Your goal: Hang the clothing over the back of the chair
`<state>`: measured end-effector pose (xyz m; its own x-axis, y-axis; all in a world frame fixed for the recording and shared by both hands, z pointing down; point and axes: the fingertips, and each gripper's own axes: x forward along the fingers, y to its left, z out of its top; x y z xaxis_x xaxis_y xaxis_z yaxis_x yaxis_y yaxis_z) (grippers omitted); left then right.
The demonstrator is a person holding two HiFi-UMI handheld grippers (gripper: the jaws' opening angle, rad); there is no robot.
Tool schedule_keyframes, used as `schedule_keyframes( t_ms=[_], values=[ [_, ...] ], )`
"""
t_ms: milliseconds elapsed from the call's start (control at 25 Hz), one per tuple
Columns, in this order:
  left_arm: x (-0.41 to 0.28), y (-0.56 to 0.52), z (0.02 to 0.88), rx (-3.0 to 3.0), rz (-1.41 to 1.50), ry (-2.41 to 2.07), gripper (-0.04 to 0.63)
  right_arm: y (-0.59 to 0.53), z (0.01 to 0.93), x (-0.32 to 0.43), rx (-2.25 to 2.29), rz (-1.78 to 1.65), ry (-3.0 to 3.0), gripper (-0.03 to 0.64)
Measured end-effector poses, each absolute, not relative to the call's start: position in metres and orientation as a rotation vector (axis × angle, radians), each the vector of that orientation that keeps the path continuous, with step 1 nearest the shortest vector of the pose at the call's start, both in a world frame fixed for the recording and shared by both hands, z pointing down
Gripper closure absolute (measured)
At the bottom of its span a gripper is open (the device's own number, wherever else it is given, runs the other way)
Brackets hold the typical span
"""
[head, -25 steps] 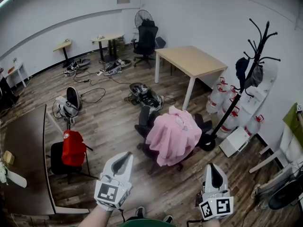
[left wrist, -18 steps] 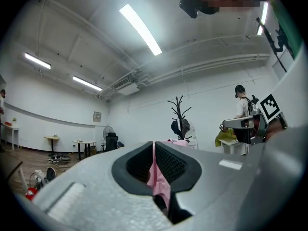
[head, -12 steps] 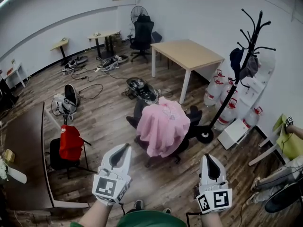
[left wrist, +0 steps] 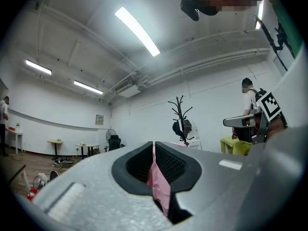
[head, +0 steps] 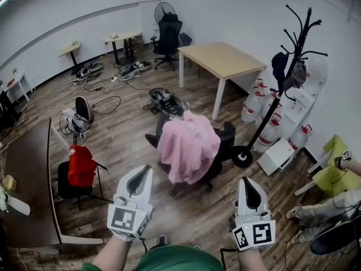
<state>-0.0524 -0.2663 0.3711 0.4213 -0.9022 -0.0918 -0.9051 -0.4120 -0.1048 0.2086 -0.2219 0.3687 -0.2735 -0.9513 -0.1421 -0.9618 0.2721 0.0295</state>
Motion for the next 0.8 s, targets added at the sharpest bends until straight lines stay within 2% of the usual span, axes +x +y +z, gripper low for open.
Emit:
schedule_keyframes(
  t_ms=[800],
  values=[
    [-0.0557, -0.2697, 0.3733, -2.510, 0.012, 1.647, 0.571, -0.2261, 0.3650, 0.2096, -1.783, 0.153, 2.432, 0.612]
  ],
)
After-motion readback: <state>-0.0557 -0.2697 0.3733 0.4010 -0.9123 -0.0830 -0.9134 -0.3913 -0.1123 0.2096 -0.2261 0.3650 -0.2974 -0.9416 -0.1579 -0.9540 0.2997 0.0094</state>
